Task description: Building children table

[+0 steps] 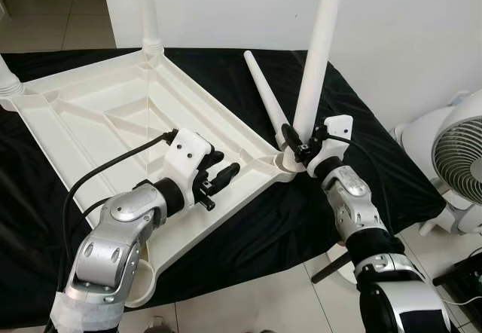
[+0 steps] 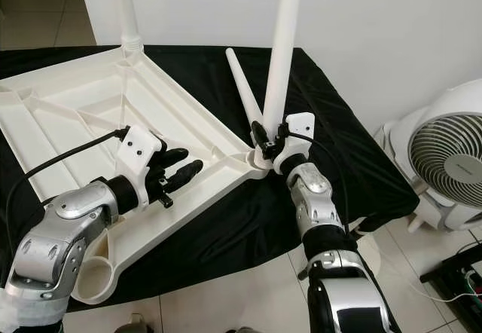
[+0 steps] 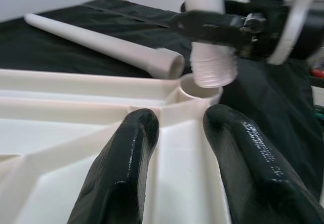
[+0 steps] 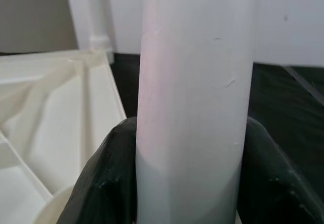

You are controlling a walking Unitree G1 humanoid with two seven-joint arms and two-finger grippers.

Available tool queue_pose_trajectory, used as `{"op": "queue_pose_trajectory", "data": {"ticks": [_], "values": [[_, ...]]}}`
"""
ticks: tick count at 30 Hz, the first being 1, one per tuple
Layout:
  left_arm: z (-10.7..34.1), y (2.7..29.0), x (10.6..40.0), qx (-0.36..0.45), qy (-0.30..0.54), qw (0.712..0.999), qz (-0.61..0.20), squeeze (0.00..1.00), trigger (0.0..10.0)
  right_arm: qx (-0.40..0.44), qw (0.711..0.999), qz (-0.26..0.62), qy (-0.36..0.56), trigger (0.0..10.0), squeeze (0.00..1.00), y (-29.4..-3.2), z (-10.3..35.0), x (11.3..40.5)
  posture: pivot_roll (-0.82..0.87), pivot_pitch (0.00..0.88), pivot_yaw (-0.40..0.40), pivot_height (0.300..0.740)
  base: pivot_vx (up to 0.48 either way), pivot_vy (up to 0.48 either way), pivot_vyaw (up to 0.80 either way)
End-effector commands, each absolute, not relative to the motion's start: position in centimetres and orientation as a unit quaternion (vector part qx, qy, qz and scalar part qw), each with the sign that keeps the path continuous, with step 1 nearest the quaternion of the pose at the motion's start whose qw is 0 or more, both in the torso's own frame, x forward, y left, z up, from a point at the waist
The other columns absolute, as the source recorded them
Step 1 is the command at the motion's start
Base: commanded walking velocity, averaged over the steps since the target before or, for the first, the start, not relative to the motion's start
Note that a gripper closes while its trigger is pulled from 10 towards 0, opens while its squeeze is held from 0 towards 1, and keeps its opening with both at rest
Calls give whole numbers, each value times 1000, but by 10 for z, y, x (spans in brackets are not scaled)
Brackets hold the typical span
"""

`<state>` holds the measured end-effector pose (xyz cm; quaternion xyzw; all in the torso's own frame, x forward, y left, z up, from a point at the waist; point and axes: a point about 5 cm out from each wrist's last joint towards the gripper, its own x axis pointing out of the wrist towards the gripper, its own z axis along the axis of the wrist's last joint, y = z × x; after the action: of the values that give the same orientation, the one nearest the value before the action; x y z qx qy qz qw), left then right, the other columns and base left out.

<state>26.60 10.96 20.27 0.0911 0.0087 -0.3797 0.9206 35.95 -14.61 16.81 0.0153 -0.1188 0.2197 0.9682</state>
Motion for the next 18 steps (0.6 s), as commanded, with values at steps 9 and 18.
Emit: {"op": "queue_pose_trajectory", "data": {"ticks": [9,18], "values": [[218,104,275,55,-9,917,-395,0,10000,-14,947,286,-149,10000,0,-153,188,353,108,54,-103,740,0,0,0],[241,90,280,1,-34,889,-457,1000,10000,-32,930,343,-125,10000,0,-146,177,342,108,51,-101,740,0,0,0]]}}
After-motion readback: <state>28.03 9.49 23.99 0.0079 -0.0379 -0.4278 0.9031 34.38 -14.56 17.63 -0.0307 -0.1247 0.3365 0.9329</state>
